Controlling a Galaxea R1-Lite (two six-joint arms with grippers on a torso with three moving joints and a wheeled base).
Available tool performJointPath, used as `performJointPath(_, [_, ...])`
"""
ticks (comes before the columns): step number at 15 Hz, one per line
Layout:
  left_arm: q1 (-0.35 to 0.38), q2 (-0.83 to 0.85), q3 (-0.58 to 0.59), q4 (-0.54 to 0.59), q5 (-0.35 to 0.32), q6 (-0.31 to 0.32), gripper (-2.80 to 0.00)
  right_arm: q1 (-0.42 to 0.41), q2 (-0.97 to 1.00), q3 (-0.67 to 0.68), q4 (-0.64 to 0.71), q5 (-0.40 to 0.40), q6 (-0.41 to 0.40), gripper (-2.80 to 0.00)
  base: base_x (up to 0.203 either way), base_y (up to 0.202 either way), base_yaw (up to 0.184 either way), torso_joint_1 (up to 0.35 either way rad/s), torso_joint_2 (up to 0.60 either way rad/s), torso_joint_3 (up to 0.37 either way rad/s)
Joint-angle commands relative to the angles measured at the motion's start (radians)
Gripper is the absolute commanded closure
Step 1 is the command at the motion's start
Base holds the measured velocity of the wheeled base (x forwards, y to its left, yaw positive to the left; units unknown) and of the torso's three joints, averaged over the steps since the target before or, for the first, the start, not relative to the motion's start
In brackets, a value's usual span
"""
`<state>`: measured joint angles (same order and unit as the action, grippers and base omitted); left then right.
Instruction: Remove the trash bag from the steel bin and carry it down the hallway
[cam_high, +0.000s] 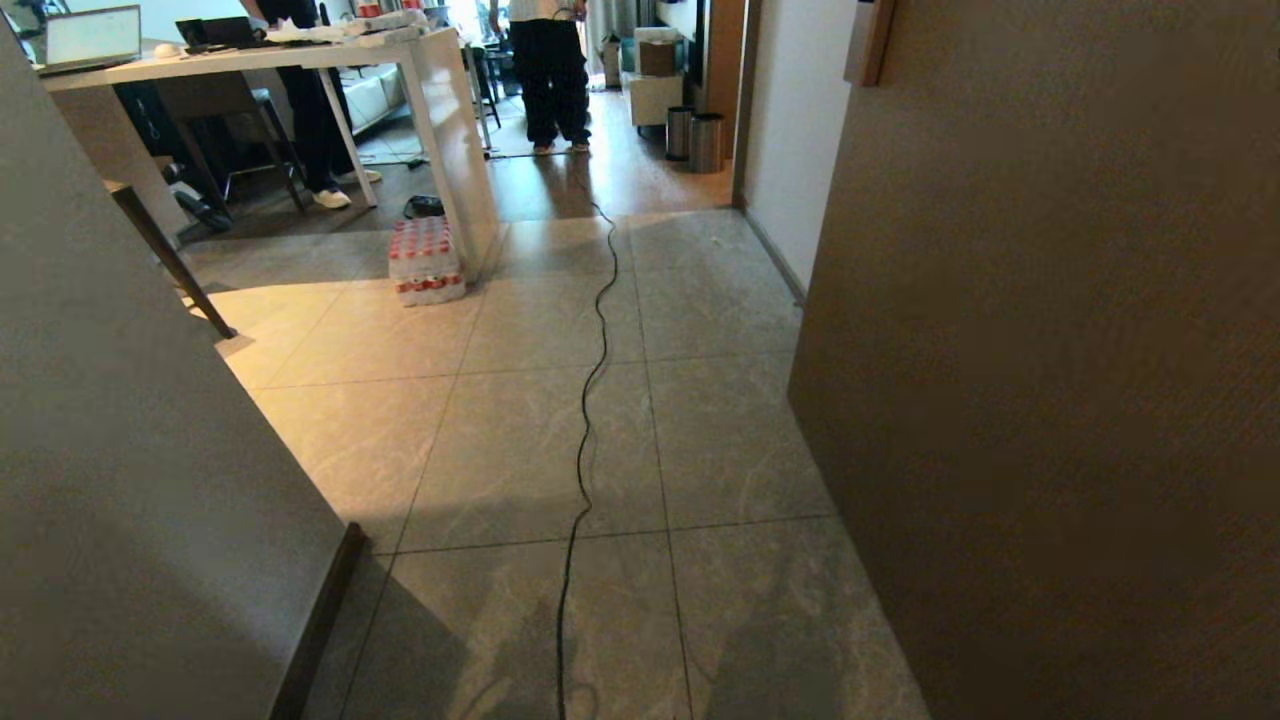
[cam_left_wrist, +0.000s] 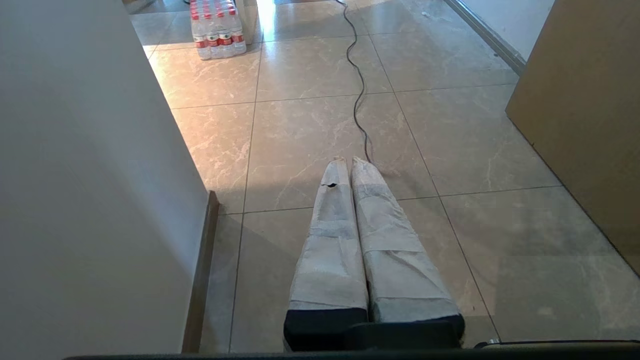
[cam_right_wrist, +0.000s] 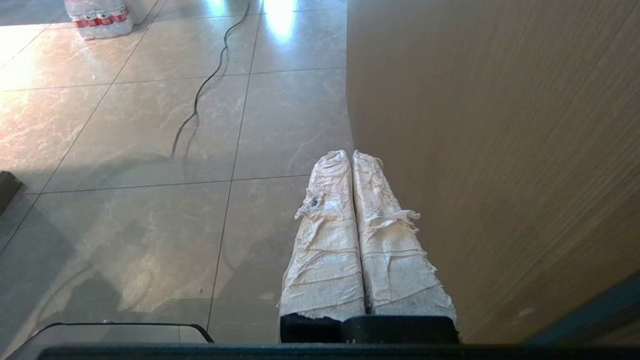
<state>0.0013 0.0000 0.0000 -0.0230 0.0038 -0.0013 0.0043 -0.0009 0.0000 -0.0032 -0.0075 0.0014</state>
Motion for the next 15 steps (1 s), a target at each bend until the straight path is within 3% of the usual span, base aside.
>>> performJointPath(1, [0.000,0.000,0.011,0.000,0.001,0.000,0.00,0.000,0.001,0.000,-0.001,0.000,0.000,0.00,0.000,0.000,0.000,0.000,0.00,0.000])
performJointPath(15, [0.000,0.000,0.011,0.000,0.001,0.000,0.00,0.000,0.001,0.000,0.000,0.000,0.000,0.00,0.000,0.000,0.000,0.000,0.00,0.000])
